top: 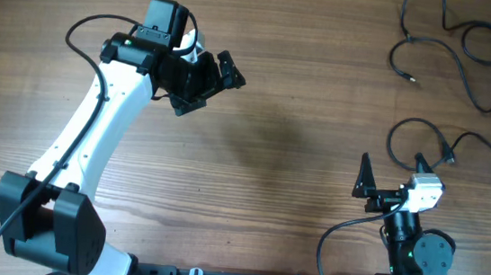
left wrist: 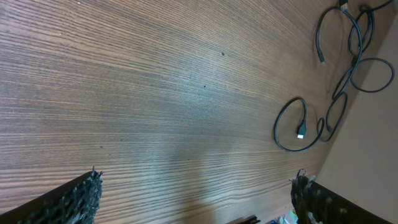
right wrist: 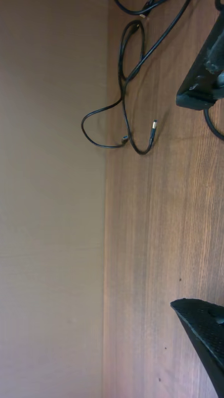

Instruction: Untangle cables

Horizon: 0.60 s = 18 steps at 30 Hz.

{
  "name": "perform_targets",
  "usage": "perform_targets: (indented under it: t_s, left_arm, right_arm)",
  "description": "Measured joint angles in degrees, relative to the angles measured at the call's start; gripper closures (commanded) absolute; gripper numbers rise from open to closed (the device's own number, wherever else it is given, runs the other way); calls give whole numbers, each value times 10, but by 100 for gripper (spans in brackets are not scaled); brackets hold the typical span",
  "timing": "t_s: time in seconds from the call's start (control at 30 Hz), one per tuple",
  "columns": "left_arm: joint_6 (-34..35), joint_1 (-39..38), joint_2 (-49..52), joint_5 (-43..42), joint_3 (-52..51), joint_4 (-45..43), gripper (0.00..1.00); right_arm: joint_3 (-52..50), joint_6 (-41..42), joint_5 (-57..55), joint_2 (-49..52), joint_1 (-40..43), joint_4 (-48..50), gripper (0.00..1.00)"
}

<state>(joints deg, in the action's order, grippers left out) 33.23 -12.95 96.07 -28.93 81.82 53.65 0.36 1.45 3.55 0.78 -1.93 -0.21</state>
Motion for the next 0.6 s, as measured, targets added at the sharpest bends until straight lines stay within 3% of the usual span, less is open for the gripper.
perform_targets:
  t_s: [0.1, 0.17, 0.23, 0.43, 0.6]
  left_arm:
    - [-2, 0, 0, 27, 1, 27, 0]
    - [-4, 0, -1, 71, -1, 83, 0]
    - [-7, 0, -17, 122, -24, 83, 0]
    - [-128, -1, -215, 174, -216, -75, 0]
    - [-183, 0, -383, 185, -306, -122, 0]
  right_arm:
    - [0, 0, 0, 0, 0, 0, 0]
    - [0, 0, 0, 0, 0, 0, 0]
    - [0, 0, 0, 0, 0, 0, 0]
    - [0, 0, 0, 0, 0, 1, 0]
    - [0, 0, 0, 0, 0, 0, 0]
